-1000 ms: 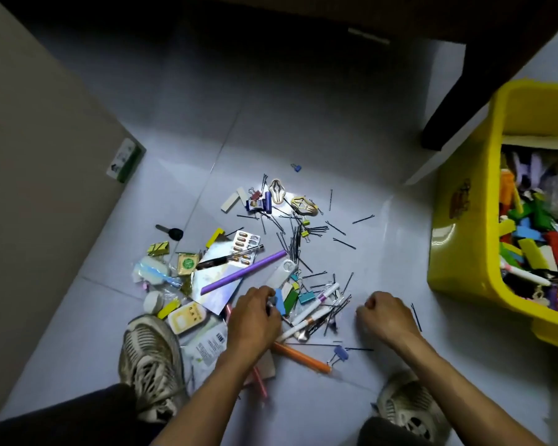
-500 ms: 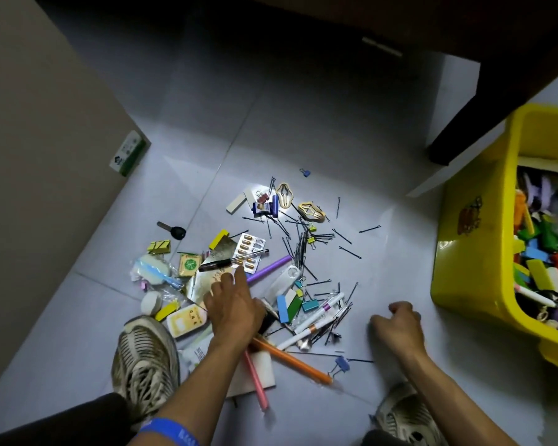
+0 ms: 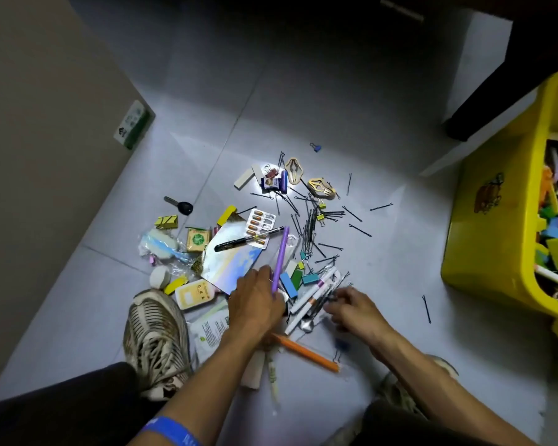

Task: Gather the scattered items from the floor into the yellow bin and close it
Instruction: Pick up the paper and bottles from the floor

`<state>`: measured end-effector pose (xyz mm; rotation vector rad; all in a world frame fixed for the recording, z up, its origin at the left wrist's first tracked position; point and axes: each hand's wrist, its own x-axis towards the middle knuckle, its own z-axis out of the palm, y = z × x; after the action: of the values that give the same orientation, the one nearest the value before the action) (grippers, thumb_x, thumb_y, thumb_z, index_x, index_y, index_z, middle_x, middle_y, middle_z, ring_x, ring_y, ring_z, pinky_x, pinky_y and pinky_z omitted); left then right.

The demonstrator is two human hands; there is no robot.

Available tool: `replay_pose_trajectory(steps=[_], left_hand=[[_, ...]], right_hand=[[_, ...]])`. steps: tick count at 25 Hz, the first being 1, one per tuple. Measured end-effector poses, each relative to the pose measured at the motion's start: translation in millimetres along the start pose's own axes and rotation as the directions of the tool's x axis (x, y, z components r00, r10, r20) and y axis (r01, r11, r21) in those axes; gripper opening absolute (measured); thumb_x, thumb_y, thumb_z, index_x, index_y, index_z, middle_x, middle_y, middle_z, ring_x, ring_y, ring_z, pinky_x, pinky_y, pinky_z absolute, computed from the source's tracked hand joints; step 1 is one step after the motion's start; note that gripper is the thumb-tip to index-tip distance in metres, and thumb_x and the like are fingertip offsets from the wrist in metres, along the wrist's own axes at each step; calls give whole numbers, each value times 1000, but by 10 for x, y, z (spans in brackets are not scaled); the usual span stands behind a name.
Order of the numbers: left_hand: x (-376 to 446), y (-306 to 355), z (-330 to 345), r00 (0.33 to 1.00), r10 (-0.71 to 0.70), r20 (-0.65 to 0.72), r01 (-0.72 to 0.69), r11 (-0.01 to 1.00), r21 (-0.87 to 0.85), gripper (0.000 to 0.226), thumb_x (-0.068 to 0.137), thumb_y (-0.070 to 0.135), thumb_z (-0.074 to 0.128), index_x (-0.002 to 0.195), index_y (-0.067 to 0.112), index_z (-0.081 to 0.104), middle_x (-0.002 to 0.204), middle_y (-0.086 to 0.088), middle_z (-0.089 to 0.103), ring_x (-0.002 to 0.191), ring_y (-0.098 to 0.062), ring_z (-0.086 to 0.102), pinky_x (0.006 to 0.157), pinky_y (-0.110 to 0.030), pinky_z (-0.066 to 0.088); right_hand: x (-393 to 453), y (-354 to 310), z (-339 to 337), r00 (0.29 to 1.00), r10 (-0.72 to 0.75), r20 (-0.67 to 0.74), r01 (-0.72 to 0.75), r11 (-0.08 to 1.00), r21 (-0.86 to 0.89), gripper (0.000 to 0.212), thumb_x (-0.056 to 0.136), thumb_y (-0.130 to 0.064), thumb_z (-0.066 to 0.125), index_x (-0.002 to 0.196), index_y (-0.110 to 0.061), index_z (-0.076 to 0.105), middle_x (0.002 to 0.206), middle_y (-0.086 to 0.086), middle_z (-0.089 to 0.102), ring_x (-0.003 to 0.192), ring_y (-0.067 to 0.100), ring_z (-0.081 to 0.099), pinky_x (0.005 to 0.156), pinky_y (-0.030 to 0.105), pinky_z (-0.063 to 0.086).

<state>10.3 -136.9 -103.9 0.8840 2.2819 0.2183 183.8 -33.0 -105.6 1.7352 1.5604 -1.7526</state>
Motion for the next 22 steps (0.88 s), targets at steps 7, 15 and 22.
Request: replay_pose_trajectory(steps=[7, 15, 22], left_hand=[[7, 16, 214, 879, 225, 420, -386, 854, 349, 140, 55, 68, 77, 141, 48, -32, 151, -5, -44, 139, -32, -33, 111, -66, -7], [262, 148, 174, 898, 435, 60, -430, 845, 317, 64, 71, 37, 66, 129, 25, 44, 127, -4, 42, 111, -27, 43, 85, -36, 39], [358, 209, 107, 990, 47, -132, -64, 989, -130, 82, 84, 42, 60, 150, 14, 20, 151, -12, 28, 134, -32, 29, 106, -45, 37]], right_hand=[[-24, 225, -176, 952, 54, 302, 78, 910, -407, 15, 77, -16, 59, 70, -15, 72, 66, -1, 73, 59, 13, 68, 61, 31, 58], [-30, 371, 117, 891, -128, 437, 261, 929, -261, 39, 75, -24, 72, 111, -32, 63, 105, -9, 65, 92, 7, 61, 89, 27, 52], [113, 114, -113, 963, 29, -269, -72, 986, -151, 17, 86, -31, 60, 80, -18, 68, 77, -1, 69, 74, 19, 65, 71, 37, 57]])
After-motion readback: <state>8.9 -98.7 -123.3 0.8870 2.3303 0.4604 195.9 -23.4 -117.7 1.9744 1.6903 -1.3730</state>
